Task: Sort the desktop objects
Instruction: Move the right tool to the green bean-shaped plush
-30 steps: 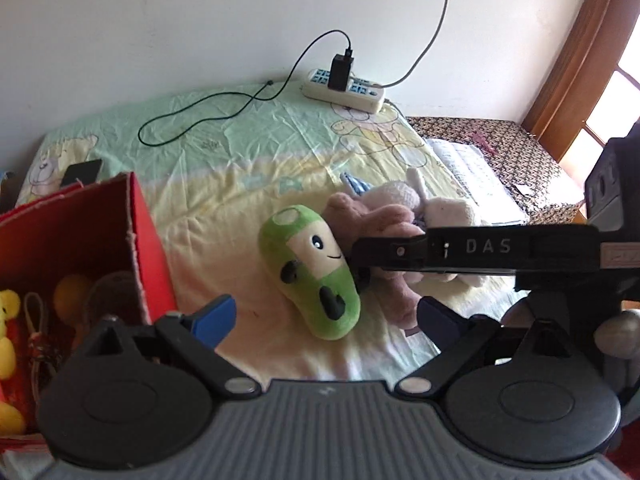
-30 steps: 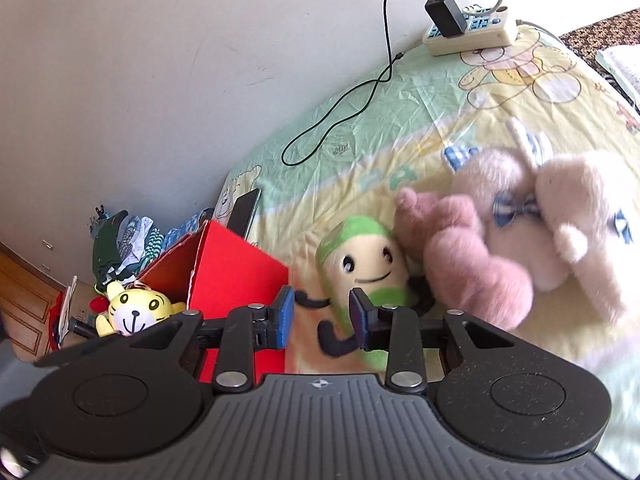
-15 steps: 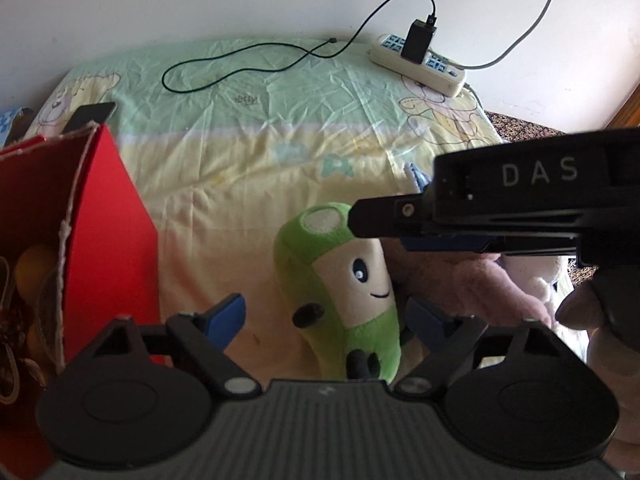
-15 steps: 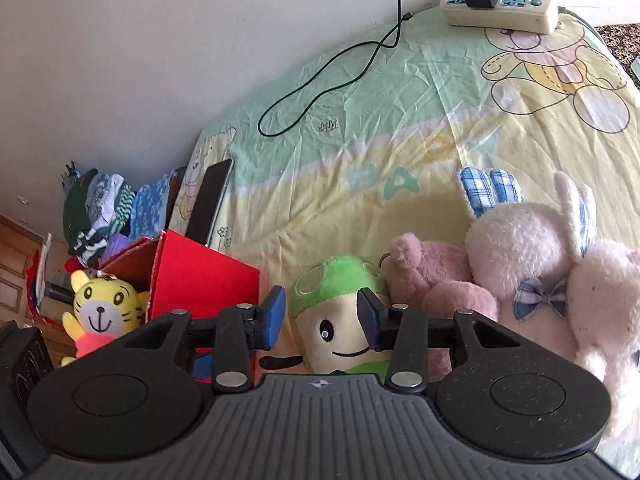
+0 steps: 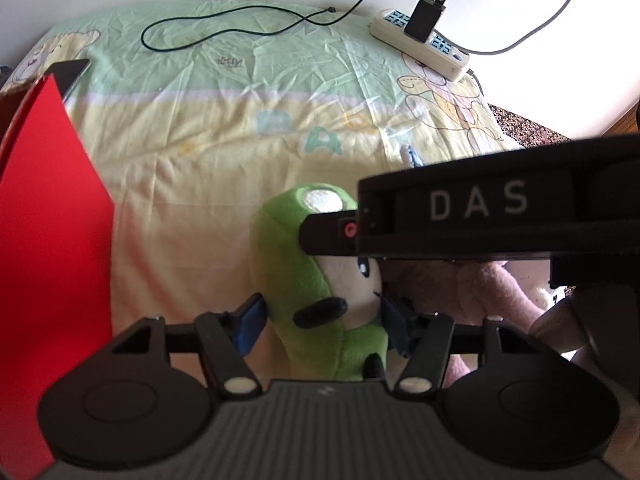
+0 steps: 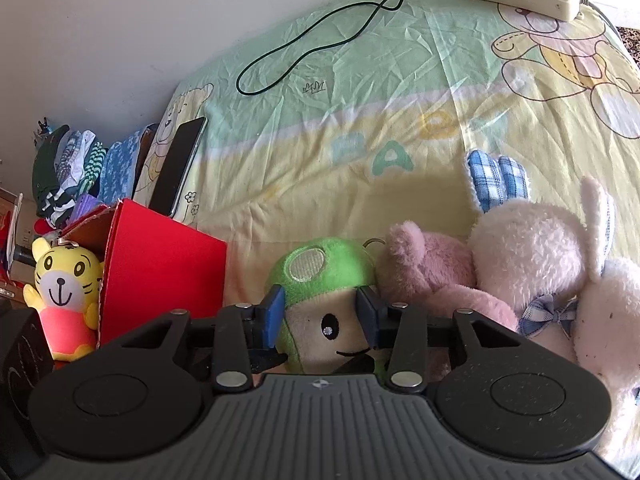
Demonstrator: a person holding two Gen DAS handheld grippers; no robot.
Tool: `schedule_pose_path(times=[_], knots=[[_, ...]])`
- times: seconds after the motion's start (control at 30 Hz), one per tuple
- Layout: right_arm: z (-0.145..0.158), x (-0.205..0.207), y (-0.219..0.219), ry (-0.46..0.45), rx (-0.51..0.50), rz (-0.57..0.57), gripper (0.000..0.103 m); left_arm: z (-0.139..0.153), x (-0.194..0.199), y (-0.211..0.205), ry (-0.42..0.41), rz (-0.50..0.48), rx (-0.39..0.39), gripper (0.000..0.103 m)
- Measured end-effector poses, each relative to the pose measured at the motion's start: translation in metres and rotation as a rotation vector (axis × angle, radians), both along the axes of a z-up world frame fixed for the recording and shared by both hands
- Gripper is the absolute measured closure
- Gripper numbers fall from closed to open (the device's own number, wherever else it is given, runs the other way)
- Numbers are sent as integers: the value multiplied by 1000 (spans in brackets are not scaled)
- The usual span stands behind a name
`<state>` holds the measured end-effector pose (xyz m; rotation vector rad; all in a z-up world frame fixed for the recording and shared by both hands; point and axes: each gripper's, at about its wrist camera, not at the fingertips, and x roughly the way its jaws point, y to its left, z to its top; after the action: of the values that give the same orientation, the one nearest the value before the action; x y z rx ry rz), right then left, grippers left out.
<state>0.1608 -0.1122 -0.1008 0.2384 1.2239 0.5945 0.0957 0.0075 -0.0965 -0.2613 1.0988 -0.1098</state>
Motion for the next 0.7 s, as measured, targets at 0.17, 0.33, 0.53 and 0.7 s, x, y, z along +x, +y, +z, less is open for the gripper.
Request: schedule_pose_path(times=[0.17, 0.33, 0.53, 0.7], knots=[[10, -11, -2, 5, 7, 13, 62, 9, -8, -2, 0, -33, 16, 42], [16, -24, -11, 65, 41, 32, 62, 23, -28, 1, 1, -68, 26, 43], [17, -49, -19, 136, 72, 67, 61, 31, -62, 3, 28, -120, 15, 43], [14, -66, -12, 92, 42, 104, 59, 24, -73, 0, 22, -109, 94, 41]])
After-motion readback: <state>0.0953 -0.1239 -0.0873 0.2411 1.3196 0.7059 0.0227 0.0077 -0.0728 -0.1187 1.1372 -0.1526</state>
